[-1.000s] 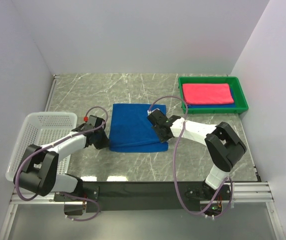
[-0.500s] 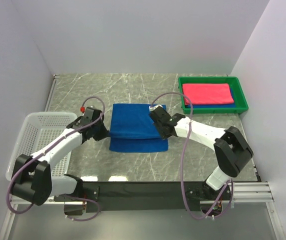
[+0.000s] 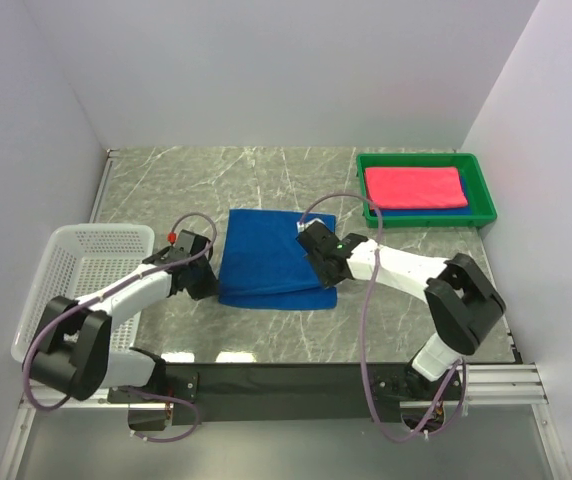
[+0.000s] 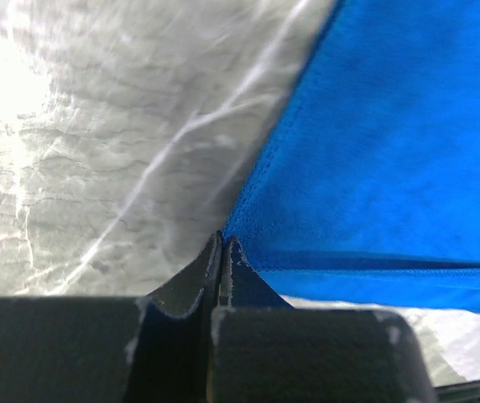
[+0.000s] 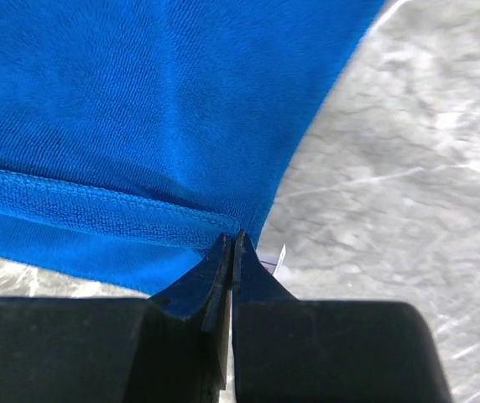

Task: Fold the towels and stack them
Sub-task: Fold the towel

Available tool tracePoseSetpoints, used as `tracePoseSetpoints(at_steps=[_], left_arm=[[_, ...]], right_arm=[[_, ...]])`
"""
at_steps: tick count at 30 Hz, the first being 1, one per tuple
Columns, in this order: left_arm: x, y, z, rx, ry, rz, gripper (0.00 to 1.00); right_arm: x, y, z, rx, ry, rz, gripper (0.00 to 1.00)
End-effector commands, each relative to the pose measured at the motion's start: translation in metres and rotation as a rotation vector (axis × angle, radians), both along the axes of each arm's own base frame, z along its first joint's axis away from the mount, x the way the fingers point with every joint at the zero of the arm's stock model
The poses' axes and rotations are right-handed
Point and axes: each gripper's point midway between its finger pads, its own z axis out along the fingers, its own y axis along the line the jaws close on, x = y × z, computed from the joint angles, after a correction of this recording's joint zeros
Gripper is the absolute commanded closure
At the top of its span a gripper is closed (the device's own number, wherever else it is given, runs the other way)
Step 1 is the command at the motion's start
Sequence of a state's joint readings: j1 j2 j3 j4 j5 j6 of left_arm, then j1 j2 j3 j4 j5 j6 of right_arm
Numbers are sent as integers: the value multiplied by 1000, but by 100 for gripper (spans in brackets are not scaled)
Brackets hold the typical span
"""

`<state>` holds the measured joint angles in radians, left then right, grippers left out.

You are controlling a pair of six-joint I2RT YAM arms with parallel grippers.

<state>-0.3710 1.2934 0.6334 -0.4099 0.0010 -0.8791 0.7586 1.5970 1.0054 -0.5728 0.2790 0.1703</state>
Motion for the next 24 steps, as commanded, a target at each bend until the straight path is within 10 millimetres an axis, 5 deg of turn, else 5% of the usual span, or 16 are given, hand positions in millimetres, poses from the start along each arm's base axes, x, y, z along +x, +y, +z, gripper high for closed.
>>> tracePoseSetpoints(at_steps=[1, 8, 11, 15, 20, 24], left_arm=[[-3, 6, -17, 33, 16, 13, 99], [-10, 5, -28, 48, 49, 11, 96], [-11, 4, -19, 43, 31, 12, 86], [-12, -1, -1, 23, -15, 6, 82], [-16, -8, 19, -20, -54, -13, 59], [-20, -5, 39, -21, -95, -10, 39]], right_arm=[[-6, -10, -16, -70, 46, -9, 100], [-12, -6, -24, -73, 91, 1, 94], [-16, -6, -17, -63, 90, 5, 79], [-17, -5, 1, -21, 54, 7, 78], [-28, 4, 15, 72, 69, 34, 54], [-28, 16, 47, 202, 3, 55, 48]])
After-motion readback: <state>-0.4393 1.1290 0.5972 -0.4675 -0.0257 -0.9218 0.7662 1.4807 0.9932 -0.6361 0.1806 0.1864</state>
